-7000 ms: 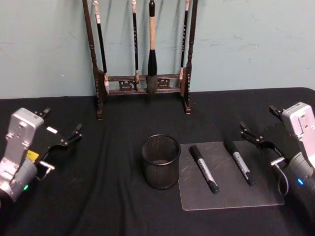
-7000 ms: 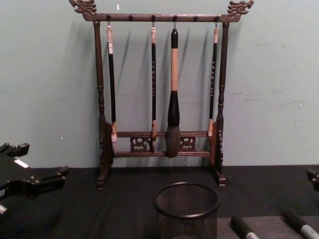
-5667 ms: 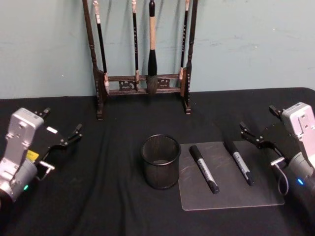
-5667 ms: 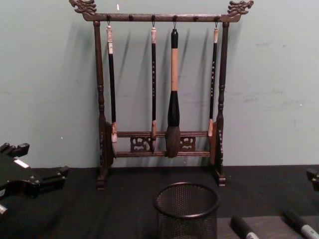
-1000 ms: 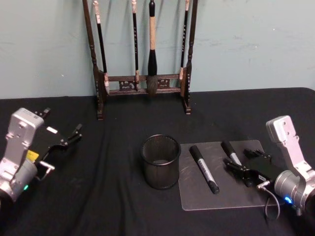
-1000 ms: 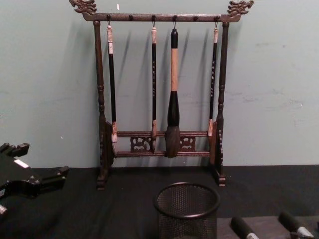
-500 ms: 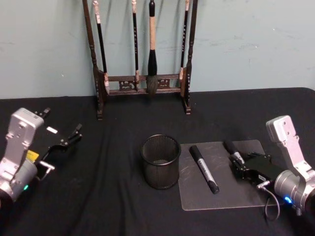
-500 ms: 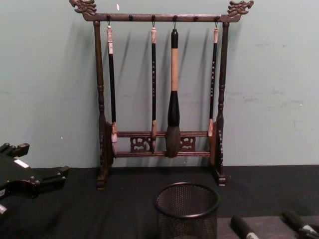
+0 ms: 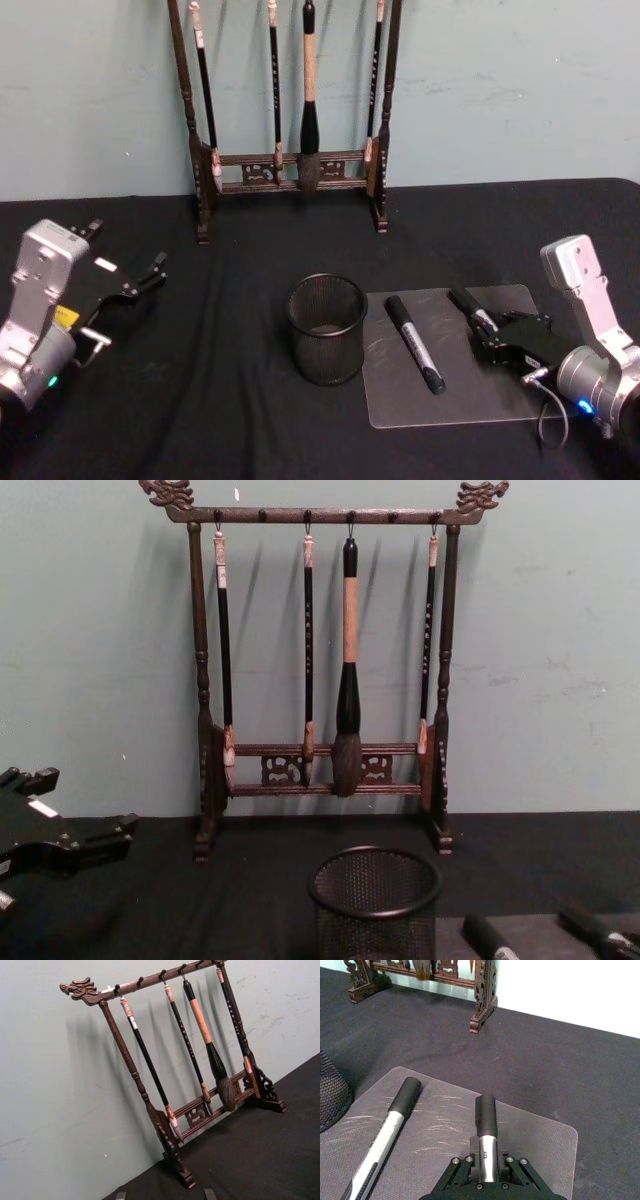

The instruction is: Pick up the water-based marker from the table and place it into the pen holder.

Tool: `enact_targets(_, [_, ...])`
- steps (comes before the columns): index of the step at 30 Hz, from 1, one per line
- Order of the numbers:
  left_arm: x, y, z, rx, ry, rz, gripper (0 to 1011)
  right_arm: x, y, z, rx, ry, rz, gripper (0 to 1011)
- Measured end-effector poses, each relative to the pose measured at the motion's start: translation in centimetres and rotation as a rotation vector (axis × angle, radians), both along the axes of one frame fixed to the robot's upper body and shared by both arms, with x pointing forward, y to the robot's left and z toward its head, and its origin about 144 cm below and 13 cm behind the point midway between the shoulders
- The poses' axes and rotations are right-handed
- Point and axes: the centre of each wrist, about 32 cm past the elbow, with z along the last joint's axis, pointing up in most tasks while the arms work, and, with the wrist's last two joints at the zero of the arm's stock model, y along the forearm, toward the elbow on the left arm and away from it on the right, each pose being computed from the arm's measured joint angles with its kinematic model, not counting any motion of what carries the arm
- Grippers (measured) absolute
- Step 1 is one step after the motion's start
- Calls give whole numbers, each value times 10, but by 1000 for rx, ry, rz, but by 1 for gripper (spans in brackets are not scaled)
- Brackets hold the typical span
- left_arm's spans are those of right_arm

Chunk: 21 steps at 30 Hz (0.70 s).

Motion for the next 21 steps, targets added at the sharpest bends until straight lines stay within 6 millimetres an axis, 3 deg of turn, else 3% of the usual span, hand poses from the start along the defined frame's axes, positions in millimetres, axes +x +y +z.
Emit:
enact_targets(9, [0,0,0,0,0,0,1009,-1,-1,0,24,-9,8,198])
enact_targets(21, [0,0,0,0,0,0,1009,-10,-10,-1,188,-119,73,197])
